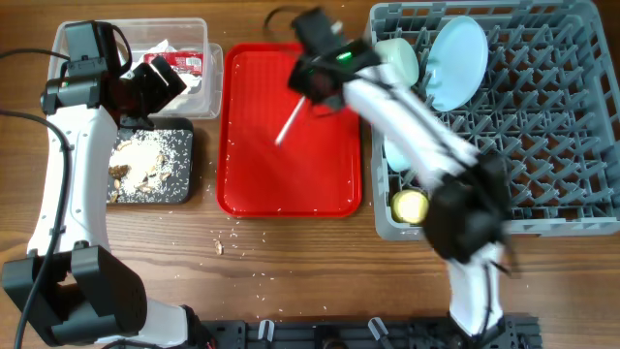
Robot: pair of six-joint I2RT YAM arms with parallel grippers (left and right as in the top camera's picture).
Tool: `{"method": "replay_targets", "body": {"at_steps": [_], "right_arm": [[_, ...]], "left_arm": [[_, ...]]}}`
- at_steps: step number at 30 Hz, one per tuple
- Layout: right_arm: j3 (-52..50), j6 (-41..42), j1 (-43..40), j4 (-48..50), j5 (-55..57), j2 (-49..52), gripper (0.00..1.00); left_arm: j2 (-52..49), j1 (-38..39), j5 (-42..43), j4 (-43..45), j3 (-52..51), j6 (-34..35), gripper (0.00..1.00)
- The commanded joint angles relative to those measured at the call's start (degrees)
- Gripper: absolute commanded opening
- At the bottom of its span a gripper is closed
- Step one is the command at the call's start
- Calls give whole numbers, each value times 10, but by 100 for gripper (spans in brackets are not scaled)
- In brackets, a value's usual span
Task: Sort waste into correct bins and load items into the dishwasher rack
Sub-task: 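Carry the fork into the rack and open the right gripper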
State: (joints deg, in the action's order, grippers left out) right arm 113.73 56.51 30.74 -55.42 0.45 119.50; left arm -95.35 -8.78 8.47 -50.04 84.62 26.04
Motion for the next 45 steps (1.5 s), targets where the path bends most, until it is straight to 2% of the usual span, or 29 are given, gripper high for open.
{"method": "replay_targets", "body": {"at_steps": [1, 4, 6, 11, 16, 22, 25, 27, 30, 31, 32, 33, 35, 38, 39, 41, 42, 43, 45], "right_arm": [[5, 110, -2, -175, 160, -127, 4], [4, 266, -4, -370, 227, -150, 4], [-21, 257, -17, -367, 237, -149, 4], [-102, 350, -87, -367, 237, -148, 4], [-182, 324, -162, -358, 239, -148, 4], [-263, 225, -217, -237, 242, -148, 4], [-268, 219, -248, -222, 245, -148, 4], [-268, 169, -273, -190, 236, -148, 5], [-268, 145, -295, -161, 227, -148, 7], [-268, 123, -299, -149, 219, -148, 13], [-268, 107, -301, -139, 212, -148, 39], [-268, 103, -301, -137, 205, -148, 55], [-267, 103, -301, -137, 176, -150, 62], [-254, 74, -295, -133, 141, -174, 63], [-244, 37, -287, -124, 136, -188, 63], [-227, -90, -253, -72, 116, -228, 66], [-221, -195, -219, -9, 68, -264, 74], [-221, -227, -195, 40, 44, -292, 78], [-221, -244, -156, 112, 35, -333, 100]], "left_arm": [[-1, -1, 5, 1, 7, -1, 100], [-1, -1, 5, 1, 7, -1, 100], [-1, -1, 5, 1, 7, -1, 100], [-1, -1, 5, 1, 7, -1, 100], [-1, -1, 5, 1, 7, -1, 100], [-1, -1, 5, 1, 7, -1, 100], [-1, -1, 5, 1, 7, -1, 100], [-1, -1, 5, 1, 7, -1, 100], [-1, -1, 5, 1, 7, -1, 100], [-1, -1, 5, 1, 7, -1, 100], [-1, -1, 5, 1, 7, -1, 100], [-1, -1, 5, 1, 7, -1, 100], [-1, -1, 5, 1, 7, -1, 100], [-1, -1, 5, 1, 7, -1, 100], [-1, -1, 5, 1, 7, -1, 100], [-1, -1, 5, 1, 7, -1, 100], [-1, -1, 5, 1, 7, -1, 100], [-1, -1, 5, 1, 7, -1, 100], [-1, -1, 5, 1, 7, -1, 100]]}}
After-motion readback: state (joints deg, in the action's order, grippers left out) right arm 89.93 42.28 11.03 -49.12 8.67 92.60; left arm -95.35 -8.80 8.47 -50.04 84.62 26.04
